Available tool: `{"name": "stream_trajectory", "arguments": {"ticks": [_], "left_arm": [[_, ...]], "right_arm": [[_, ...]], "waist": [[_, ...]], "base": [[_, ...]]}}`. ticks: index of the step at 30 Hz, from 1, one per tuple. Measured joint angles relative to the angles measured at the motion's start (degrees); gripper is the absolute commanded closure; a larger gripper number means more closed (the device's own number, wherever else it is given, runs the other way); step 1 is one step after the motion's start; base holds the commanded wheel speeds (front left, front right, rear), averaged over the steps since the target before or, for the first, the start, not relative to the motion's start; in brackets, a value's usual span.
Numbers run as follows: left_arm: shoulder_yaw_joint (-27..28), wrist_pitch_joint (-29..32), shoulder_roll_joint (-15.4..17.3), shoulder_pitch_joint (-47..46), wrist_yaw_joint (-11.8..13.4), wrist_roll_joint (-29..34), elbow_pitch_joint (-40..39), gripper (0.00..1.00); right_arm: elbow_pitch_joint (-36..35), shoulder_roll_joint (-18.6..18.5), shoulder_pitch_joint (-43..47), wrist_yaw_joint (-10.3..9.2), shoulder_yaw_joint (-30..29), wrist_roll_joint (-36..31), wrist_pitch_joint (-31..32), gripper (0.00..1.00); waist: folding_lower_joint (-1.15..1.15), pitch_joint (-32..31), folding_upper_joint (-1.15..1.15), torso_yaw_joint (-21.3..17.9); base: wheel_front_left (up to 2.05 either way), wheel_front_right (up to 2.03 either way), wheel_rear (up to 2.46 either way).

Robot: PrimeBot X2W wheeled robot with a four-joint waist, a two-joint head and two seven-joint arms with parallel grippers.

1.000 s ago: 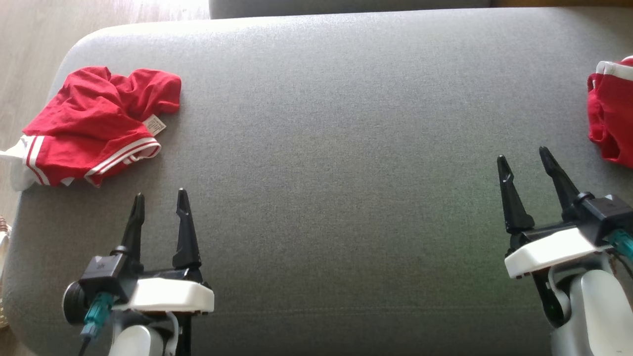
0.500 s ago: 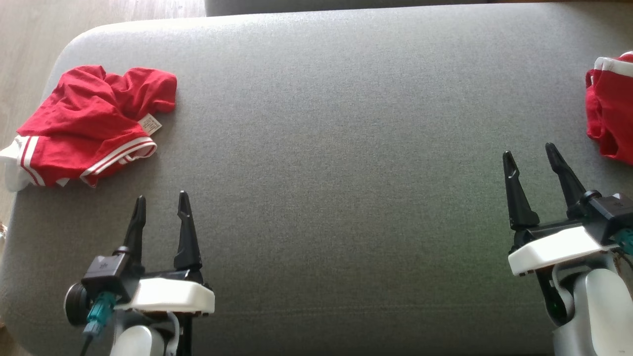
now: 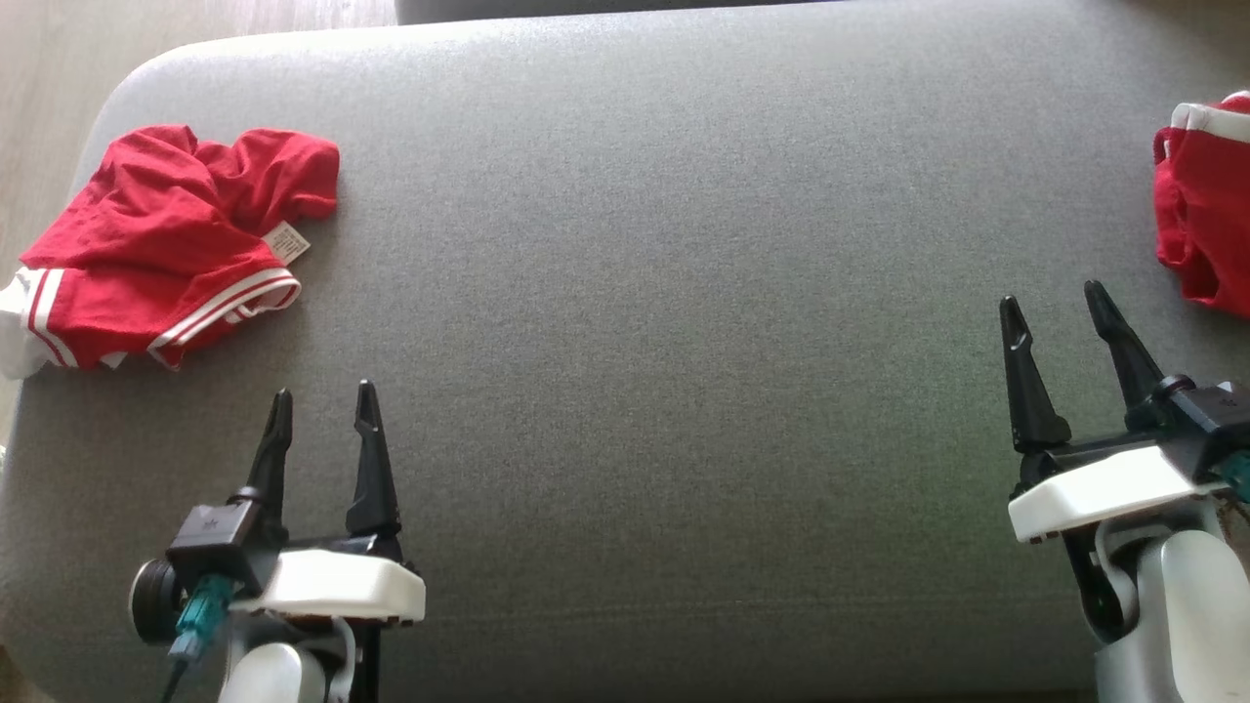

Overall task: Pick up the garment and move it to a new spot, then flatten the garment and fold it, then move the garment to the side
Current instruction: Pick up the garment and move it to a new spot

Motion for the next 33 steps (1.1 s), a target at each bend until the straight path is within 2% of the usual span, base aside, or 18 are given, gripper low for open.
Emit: {"name": "stream_trajectory", "arguments": {"ticks": [9, 15, 20, 33], "left_arm": [[-0.03, 0.0, -0.01, -0.2, -0.47, 0.0, 0.3, 0.0], [-0.1, 0.0, -0.01, -0.53, -0.46, 0.02, 0.35, 0.0], [-0.49, 0.0, -0.02, -0.52, -0.31, 0.09, 0.29, 0.0], [-0.23, 0.0, 0.0, 3.14, 1.2, -0.07, -1.59, 0.0]], "right_arm": [[-0.41, 0.01, -0.02, 0.0, -0.6, -0.09, 0.01, 0.0], [-1.59, 0.01, 0.02, 0.0, -0.36, -0.09, 0.1, 0.0], [-2.63, 0.02, 0.4, 0.0, 0.51, -0.09, 0.64, 0.0], [-3.99, 0.04, 3.43, -0.01, 4.01, -0.2, 2.66, 0.0]], "waist": [[0.0, 0.19, 0.0, 0.56], [0.0, 0.4, 0.0, 4.09], [0.0, 0.46, 0.0, 8.5], [0.0, -1.0, 0.0, 22.91]], "base": [[0.0, 0.0, 0.0], [0.0, 0.0, 0.0], [0.0, 0.0, 0.0], [0.0, 0.0, 0.0]]}}
